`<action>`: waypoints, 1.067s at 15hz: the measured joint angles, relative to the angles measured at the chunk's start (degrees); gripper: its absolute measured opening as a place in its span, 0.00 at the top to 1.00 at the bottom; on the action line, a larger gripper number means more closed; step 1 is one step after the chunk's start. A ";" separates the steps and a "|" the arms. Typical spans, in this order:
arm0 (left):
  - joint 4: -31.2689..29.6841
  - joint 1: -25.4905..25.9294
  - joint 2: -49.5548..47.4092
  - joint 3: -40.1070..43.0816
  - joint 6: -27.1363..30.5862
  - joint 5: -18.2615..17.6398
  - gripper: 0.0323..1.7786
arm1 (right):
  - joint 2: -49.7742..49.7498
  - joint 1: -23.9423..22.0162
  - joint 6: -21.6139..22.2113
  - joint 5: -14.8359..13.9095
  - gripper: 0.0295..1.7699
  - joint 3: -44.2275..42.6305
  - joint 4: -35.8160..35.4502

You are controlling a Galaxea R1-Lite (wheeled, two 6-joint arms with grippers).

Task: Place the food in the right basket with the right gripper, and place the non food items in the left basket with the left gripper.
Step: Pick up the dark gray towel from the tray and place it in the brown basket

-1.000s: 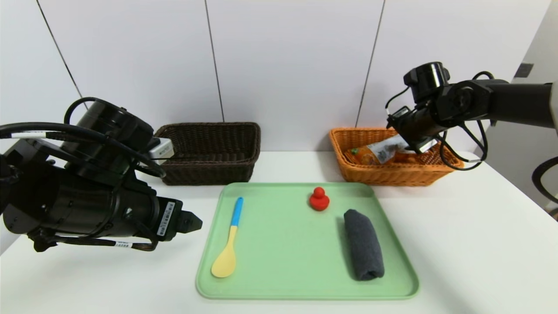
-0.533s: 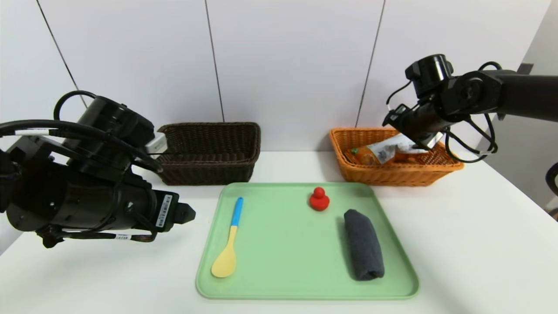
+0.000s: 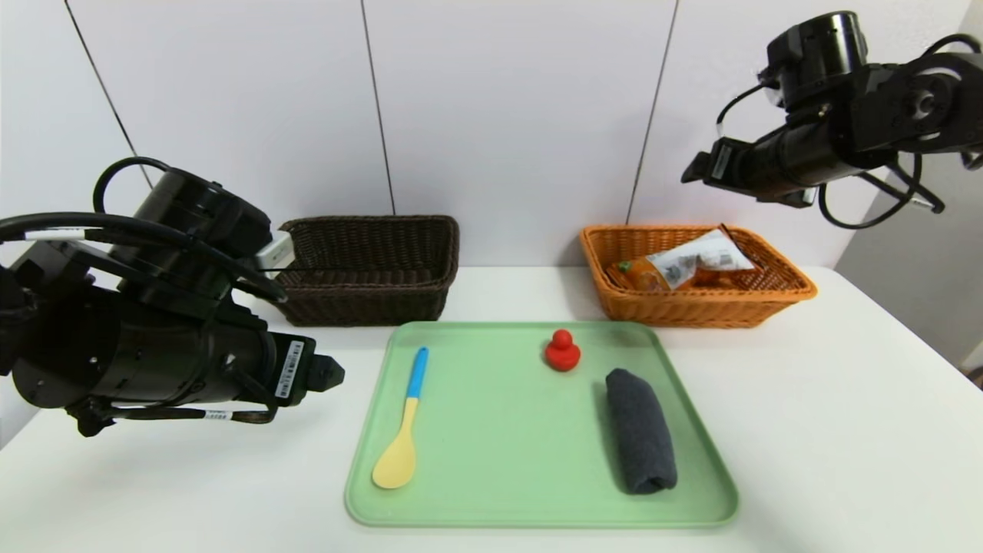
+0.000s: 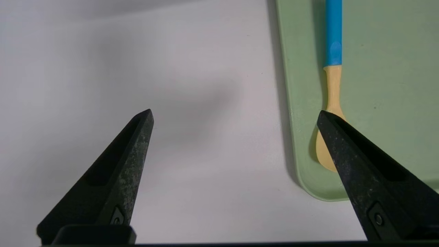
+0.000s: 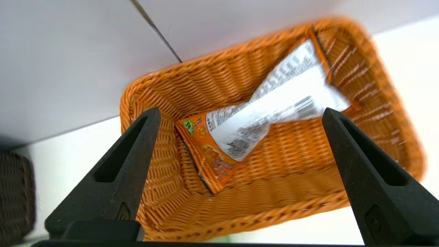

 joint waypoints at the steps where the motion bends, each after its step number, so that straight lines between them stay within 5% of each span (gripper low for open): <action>1: -0.11 0.00 -0.20 0.00 -0.02 -0.83 0.05 | -1.13 0.44 -1.57 0.20 0.07 -0.06 0.05; 4: -0.45 -0.05 -1.63 0.00 -0.49 -7.47 0.05 | -3.84 1.89 -1.49 1.88 0.06 0.46 1.95; 7: -0.52 -0.02 -3.51 -0.12 -0.66 -14.82 0.05 | -6.29 2.76 1.66 6.51 0.05 1.66 6.42; 13: -1.61 -0.05 -4.35 -0.34 -0.33 -17.38 0.05 | -12.28 4.52 2.50 17.38 0.04 7.35 9.07; 16: -1.57 -0.20 -4.24 -0.48 -0.33 -17.49 0.05 | -13.92 4.92 2.40 17.25 0.04 9.64 12.43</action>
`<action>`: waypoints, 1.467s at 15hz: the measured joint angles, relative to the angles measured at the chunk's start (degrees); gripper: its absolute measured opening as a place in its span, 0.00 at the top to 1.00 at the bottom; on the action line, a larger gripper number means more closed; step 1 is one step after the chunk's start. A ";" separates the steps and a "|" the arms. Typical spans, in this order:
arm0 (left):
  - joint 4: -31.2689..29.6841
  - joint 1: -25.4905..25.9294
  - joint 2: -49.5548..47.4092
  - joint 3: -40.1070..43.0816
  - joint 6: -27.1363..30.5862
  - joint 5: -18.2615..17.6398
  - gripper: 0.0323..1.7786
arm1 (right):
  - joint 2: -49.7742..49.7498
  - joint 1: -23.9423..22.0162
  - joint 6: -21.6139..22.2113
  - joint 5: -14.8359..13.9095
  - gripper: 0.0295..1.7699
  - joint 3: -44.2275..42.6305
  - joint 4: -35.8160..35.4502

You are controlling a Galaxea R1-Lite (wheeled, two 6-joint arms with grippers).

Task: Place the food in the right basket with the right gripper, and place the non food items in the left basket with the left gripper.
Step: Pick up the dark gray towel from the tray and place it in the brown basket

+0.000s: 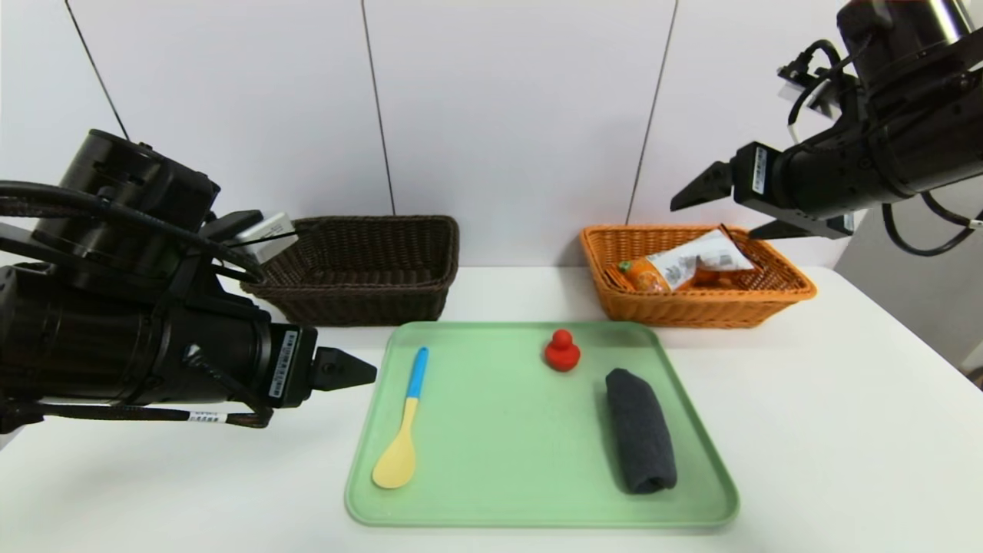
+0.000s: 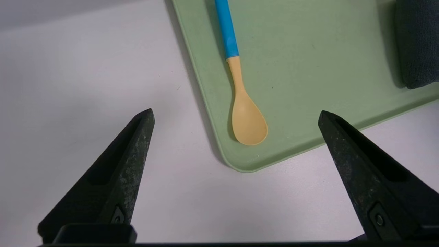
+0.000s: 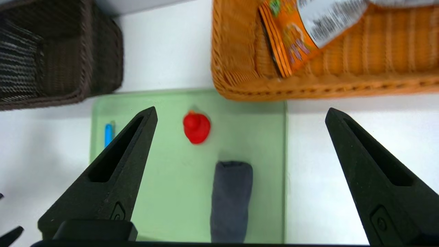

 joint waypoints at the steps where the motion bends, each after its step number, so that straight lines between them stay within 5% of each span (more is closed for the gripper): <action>1: 0.00 -0.18 0.18 -0.18 -0.06 -0.05 0.05 | -0.34 0.59 0.32 -0.16 0.04 0.06 2.69; 11: 0.35 -1.18 1.01 -0.18 -0.28 0.06 0.05 | 2.30 12.50 8.92 -3.52 0.04 -2.65 25.11; 22: 0.40 -1.16 1.43 -0.66 0.24 0.22 0.05 | 14.60 16.15 9.91 -3.44 0.04 -1.88 25.44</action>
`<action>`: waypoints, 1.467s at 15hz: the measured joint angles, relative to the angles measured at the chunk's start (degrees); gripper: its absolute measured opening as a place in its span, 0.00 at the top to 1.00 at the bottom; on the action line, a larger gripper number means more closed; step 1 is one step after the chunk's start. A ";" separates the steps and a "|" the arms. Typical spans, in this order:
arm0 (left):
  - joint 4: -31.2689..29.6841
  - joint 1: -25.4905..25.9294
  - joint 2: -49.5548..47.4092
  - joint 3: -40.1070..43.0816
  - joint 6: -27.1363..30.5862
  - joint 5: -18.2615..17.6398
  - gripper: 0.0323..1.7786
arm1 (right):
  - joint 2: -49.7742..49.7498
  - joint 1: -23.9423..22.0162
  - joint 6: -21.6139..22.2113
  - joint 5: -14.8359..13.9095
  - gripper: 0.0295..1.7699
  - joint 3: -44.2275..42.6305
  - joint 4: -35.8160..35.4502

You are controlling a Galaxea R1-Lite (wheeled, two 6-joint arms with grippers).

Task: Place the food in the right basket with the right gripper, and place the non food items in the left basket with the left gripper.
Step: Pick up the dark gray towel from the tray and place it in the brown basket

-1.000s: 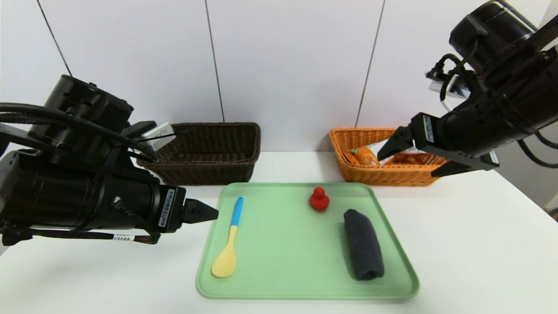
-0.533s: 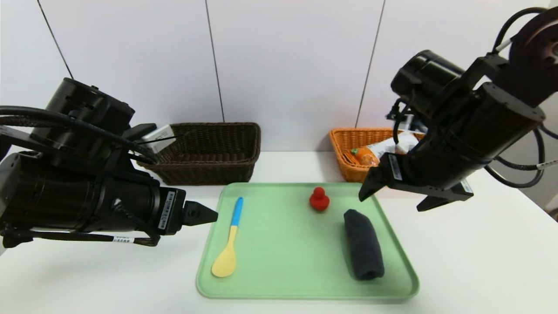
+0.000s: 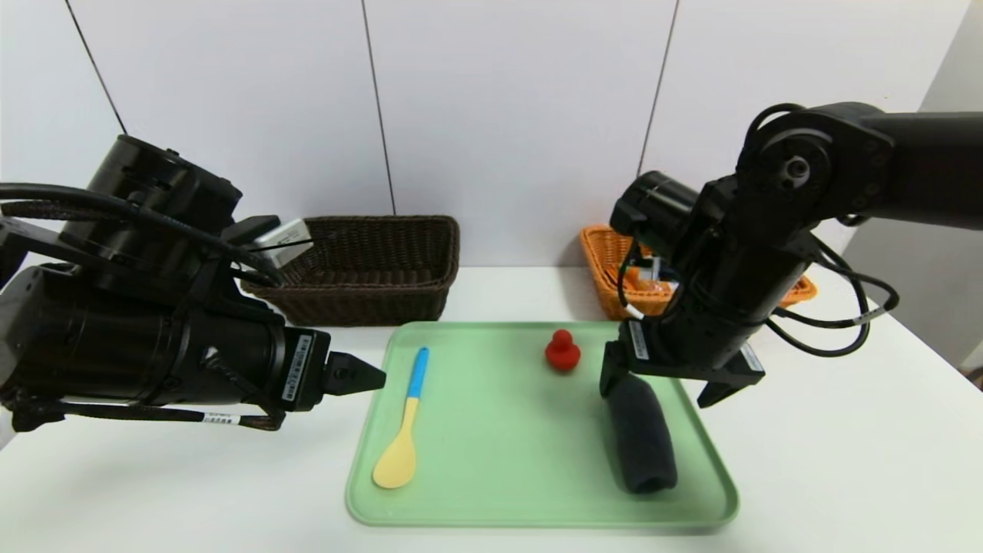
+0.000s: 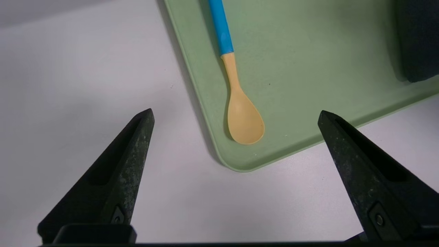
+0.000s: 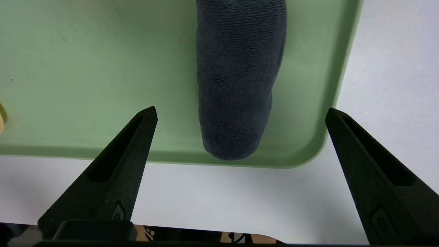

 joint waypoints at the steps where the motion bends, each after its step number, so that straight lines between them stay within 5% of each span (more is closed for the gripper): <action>1: 0.00 0.00 0.24 -0.33 0.12 0.04 0.05 | 0.63 0.41 0.00 0.01 0.04 0.23 0.00; 17: 0.09 0.01 1.07 -1.05 -0.05 0.04 0.05 | 9.48 0.98 -0.27 0.15 0.04 0.59 -0.78; 22: -0.07 0.01 1.62 -1.05 -0.02 -0.02 0.05 | 9.81 0.85 -0.35 -0.02 0.48 0.45 -0.83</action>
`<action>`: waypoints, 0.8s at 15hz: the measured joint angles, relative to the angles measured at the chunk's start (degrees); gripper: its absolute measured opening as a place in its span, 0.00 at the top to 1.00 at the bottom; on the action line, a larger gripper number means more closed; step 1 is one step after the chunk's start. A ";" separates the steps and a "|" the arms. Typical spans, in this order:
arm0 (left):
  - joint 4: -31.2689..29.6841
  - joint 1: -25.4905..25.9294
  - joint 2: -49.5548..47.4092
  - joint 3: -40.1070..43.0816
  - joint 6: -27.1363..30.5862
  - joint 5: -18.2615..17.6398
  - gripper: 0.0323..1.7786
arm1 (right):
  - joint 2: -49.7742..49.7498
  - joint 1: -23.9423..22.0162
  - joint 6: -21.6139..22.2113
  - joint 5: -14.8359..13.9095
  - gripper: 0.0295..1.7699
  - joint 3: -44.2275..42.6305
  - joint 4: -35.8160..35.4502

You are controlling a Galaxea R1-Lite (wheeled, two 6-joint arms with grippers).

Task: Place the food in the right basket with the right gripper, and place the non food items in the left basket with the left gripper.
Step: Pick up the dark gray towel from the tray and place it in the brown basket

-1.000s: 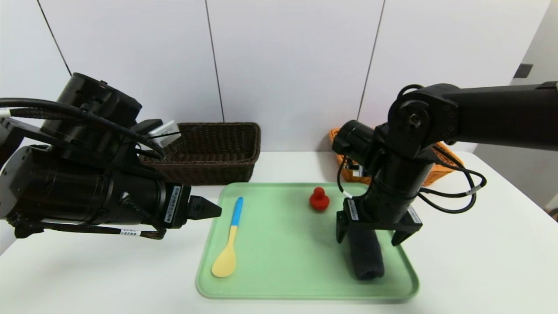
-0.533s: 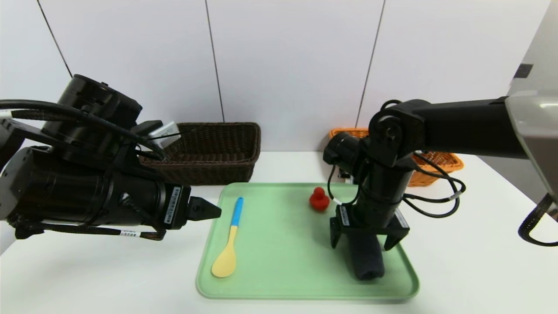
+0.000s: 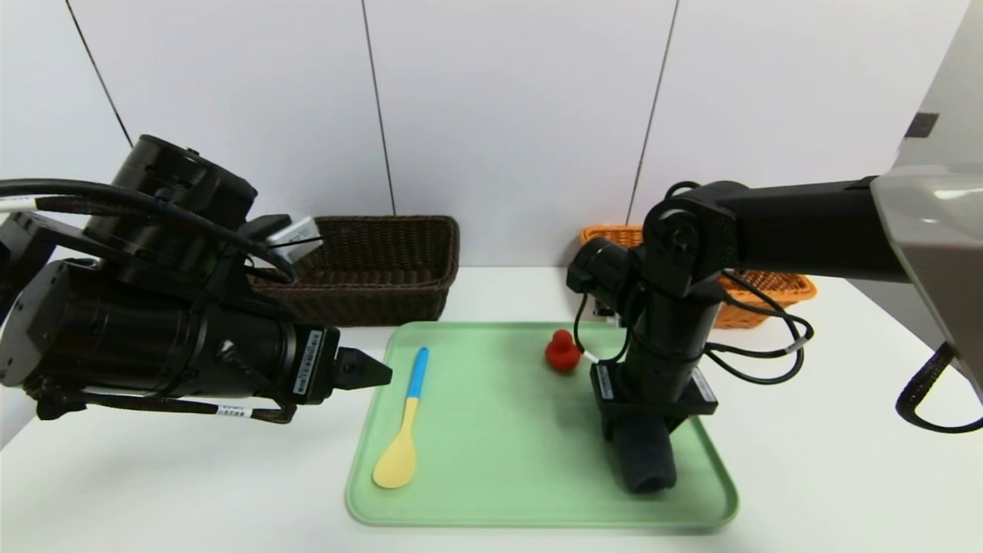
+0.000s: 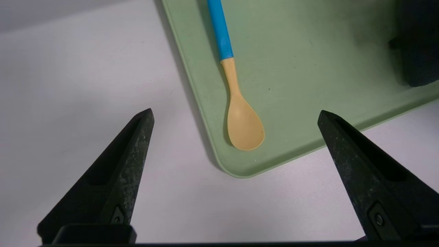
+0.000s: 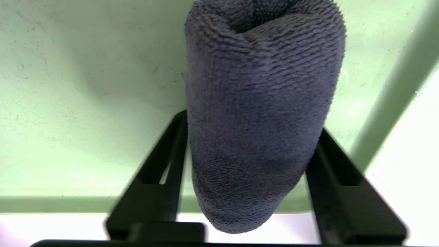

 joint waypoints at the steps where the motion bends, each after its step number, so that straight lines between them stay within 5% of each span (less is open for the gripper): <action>1: -0.04 -0.01 0.17 0.05 -0.09 -0.05 0.05 | 0.02 -0.05 -0.02 -0.02 0.54 -0.34 0.00; 2: -0.11 -0.01 0.30 0.06 -0.07 -0.02 0.05 | 0.00 -0.05 -0.05 -0.02 0.58 -0.85 0.00; 3: -0.11 -0.01 0.41 0.09 -0.07 -0.05 0.05 | -0.17 0.01 -0.17 -0.02 0.81 -1.83 0.17; 4: -0.04 -0.01 0.50 0.11 -0.11 -0.02 0.05 | -0.61 0.12 -0.39 0.00 0.87 -3.12 0.30; 7: -0.09 -0.01 0.80 0.57 -0.28 -0.02 0.05 | -3.50 1.13 -1.24 -0.11 0.87 -7.80 -0.67; 12: 0.00 -0.01 1.16 0.77 -0.27 -0.05 0.05 | -8.35 3.25 -2.76 0.26 0.87 -8.89 -12.57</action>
